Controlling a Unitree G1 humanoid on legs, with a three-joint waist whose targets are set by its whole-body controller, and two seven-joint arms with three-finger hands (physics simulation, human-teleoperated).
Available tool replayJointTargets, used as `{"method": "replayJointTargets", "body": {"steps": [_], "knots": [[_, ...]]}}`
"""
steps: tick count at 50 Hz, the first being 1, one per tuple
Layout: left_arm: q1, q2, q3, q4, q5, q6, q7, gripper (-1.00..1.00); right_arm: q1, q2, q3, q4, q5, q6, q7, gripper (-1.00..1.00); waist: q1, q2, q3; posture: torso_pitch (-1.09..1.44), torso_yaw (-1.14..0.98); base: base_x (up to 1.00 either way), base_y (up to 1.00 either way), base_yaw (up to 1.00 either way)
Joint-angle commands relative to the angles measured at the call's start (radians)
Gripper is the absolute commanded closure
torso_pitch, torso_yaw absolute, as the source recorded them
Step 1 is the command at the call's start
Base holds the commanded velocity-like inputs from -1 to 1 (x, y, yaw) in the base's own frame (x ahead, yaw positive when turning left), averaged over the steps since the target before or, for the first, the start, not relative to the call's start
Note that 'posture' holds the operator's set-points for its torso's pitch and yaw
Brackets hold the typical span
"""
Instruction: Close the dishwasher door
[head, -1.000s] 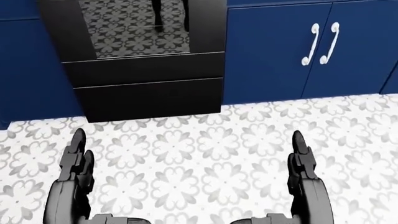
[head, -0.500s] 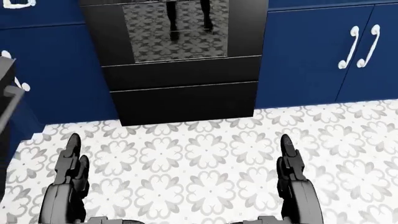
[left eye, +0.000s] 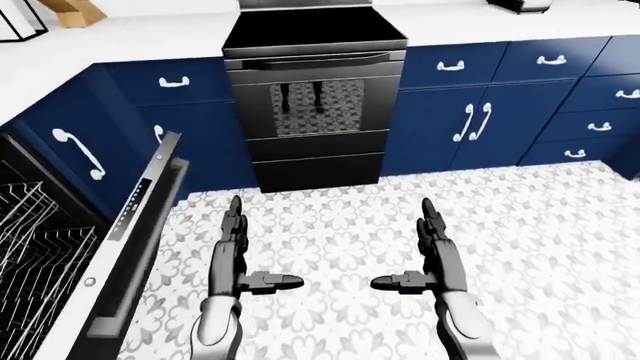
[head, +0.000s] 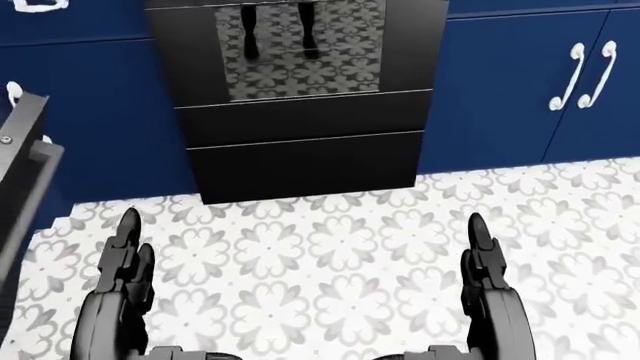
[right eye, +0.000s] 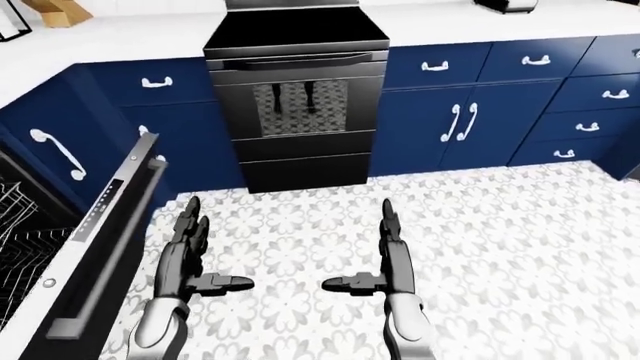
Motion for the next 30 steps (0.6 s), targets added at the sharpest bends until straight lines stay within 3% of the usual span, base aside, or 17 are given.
{"method": "replayJointTargets", "body": {"steps": [1,3,4,5,6,7,10,15,19,20,21,22,25,28,30], "knots": [[-0.012,0.007,0.011,-0.042,-0.001,-0.032,0.006,-1.00,-0.015,0.005,0.014,-0.040,0.003,-0.033,0.006,-1.00,0.004,0.001,-0.006,0.00,0.00,0.00,0.41,0.00],[-0.009,0.007,0.010,-0.048,0.000,-0.030,0.006,-1.00,-0.013,0.005,0.013,-0.042,0.003,-0.032,0.006,-1.00,0.003,0.042,-0.005,0.00,0.00,0.00,0.41,0.00],[-0.009,0.007,0.009,-0.048,0.000,-0.030,0.006,-1.00,-0.013,0.005,0.013,-0.042,0.003,-0.033,0.006,-1.00,0.003,0.079,-0.016,0.00,0.00,0.00,0.41,0.00],[-0.010,0.006,0.010,-0.046,0.000,-0.031,0.006,-1.00,-0.013,0.005,0.013,-0.039,0.003,-0.035,0.006,-1.00,0.012,0.133,-0.030,0.00,0.00,0.00,0.41,0.00],[-0.009,0.006,0.009,-0.045,0.001,-0.032,0.006,-1.00,-0.015,0.006,0.014,-0.036,0.003,-0.035,0.007,-1.00,0.015,0.077,-0.018,0.00,0.00,0.00,0.41,0.00],[-0.009,0.006,0.007,-0.045,0.002,-0.032,0.006,-1.00,-0.017,0.006,0.014,-0.035,0.003,-0.035,0.007,-1.00,0.019,0.083,-0.011,0.00,0.00,0.00,0.41,0.00],[-0.011,0.006,0.007,-0.039,0.003,-0.036,0.006,-1.00,-0.018,0.005,0.014,-0.034,0.004,-0.035,0.007,-1.00,0.022,0.055,-0.016,0.00,0.00,0.00,0.41,0.00],[-0.014,0.007,0.007,-0.032,0.003,-0.038,0.005,-1.00,-0.026,0.007,0.015,-0.031,0.005,-0.031,0.006,-1.00,0.017,-0.001,0.000,0.00,0.00,0.00,0.41,0.00],[-0.019,0.007,0.008,-0.027,0.002,-0.038,0.005,-1.00,-0.031,0.007,0.018,-0.038,0.004,-0.021,0.006,-1.00,0.011,-0.066,-0.009,0.00,0.00,0.00,0.41,0.00],[-0.019,0.007,0.008,-0.027,0.004,-0.040,0.006,-1.00,-0.031,0.006,0.017,-0.036,0.004,-0.023,0.005,-1.00,-0.003,-0.029,-0.009,0.00,0.00,0.00,0.41,0.00],[-0.019,0.008,0.008,-0.027,0.003,-0.039,0.006,-1.00,-0.031,0.006,0.017,-0.037,0.004,-0.022,0.006,-1.00,0.005,-0.048,-0.012,0.00,0.00,0.00,0.41,0.00],[-0.020,0.008,0.010,-0.029,0.002,-0.037,0.005,-1.00,-0.030,0.006,0.017,-0.034,0.004,-0.025,0.006,-1.00,0.001,-0.049,-0.016,0.00,0.00,0.00,0.40,0.00],[-0.019,0.008,0.011,-0.032,0.001,-0.035,0.006,-1.00,-0.026,0.006,0.019,-0.035,0.005,-0.027,0.010,-1.00,0.003,-0.033,-0.020,0.00,0.00,0.00,0.41,0.00],[-0.017,0.008,0.010,-0.036,0.002,-0.033,0.006,-1.00,-0.024,0.006,0.018,-0.040,0.005,-0.024,0.010,-1.00,0.001,0.010,-0.006,0.00,0.00,0.00,0.41,0.00],[-0.014,0.007,0.009,-0.040,0.002,-0.032,0.006,-1.00,-0.023,0.006,0.019,-0.038,0.006,-0.026,0.011,-1.00,0.000,0.058,-0.009,0.00,0.00,0.00,0.41,0.00]]}}
